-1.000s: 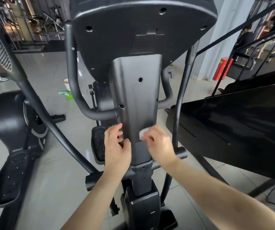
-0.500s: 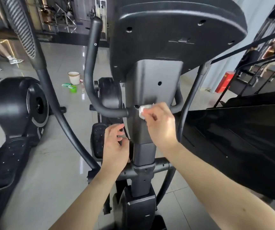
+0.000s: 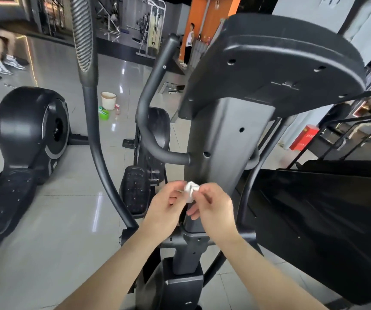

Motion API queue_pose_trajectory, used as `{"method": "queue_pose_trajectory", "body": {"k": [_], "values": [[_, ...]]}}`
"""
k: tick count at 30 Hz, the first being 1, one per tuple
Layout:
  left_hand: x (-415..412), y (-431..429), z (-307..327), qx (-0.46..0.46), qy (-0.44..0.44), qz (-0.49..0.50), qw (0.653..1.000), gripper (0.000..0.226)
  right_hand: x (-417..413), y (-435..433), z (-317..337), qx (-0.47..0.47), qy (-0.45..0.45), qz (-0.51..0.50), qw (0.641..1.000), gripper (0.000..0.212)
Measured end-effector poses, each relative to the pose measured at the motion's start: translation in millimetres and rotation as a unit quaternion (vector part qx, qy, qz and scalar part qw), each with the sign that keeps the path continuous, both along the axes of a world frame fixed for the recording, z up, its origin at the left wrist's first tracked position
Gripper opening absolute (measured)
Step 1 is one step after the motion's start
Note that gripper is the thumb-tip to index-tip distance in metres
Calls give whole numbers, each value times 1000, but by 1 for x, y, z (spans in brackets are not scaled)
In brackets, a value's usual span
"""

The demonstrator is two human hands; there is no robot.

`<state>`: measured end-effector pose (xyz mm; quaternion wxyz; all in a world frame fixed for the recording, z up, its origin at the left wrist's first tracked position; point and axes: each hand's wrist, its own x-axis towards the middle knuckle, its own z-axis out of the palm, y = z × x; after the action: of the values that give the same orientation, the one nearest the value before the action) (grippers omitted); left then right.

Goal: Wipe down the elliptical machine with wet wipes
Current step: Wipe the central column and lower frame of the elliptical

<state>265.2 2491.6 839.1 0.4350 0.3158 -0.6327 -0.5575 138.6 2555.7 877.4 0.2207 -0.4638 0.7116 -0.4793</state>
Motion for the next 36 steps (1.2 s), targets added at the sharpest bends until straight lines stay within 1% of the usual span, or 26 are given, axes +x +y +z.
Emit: {"method": "queue_pose_trajectory", "body": {"k": [2, 4, 7, 8, 10, 12, 15, 17, 19, 21, 24, 26, 28, 30, 33, 36], "values": [[2, 1, 4, -17, -4, -12, 1000, 16, 2, 0, 9, -1, -12, 2, 1000, 8], [3, -2, 4, -38, -19, 14, 999, 14, 4, 0, 15, -1, -10, 11, 1000, 7], [4, -10, 5, -56, -17, 40, 997, 4, 7, 0, 23, 7, -7, 24, 1000, 9], [3, -13, 7, -61, -21, 49, 997, 1, 7, 0, 26, 8, -6, 17, 1000, 11], [-2, -20, 14, -48, -18, 84, 995, 7, 4, -4, 34, -6, 3, -22, 1000, 13], [-10, -32, 27, -32, 6, 122, 992, 15, -4, -10, 45, -54, 4, -76, 996, 13], [-30, -49, 52, -21, 74, 162, 984, 16, -17, -19, 71, -156, -1, -128, 979, 19], [-46, -54, 70, -55, 108, 192, 974, 16, -23, -24, 89, -200, 11, -141, 970, 24], [-59, -50, 79, -121, 138, 194, 964, 13, -26, -28, 100, -228, 19, -140, 964, 27], [-67, -44, 79, -170, 135, 193, 957, 16, -27, -31, 104, -235, 27, -132, 963, 26], [-69, -43, 70, -218, 123, 232, 940, 19, -26, -34, 103, -227, 31, -116, 966, 27], [-70, -45, 64, -233, 121, 248, 932, 20, -26, -35, 101, -229, 26, -111, 967, 29], [-69, -42, 64, -213, 130, 215, 944, 23, -27, -37, 101, -236, 21, -112, 965, 29], [-66, -33, 68, -194, 120, 167, 959, 30, -28, -40, 101, -238, 17, -115, 964, 27], [-62, -21, 75, -215, 80, 102, 968, 48, -28, -44, 100, -243, 12, -111, 964, 27], [-61, -20, 83, -252, 62, 54, 964, 61, -30, -45, 99, -242, 14, -109, 964, 27]]}}
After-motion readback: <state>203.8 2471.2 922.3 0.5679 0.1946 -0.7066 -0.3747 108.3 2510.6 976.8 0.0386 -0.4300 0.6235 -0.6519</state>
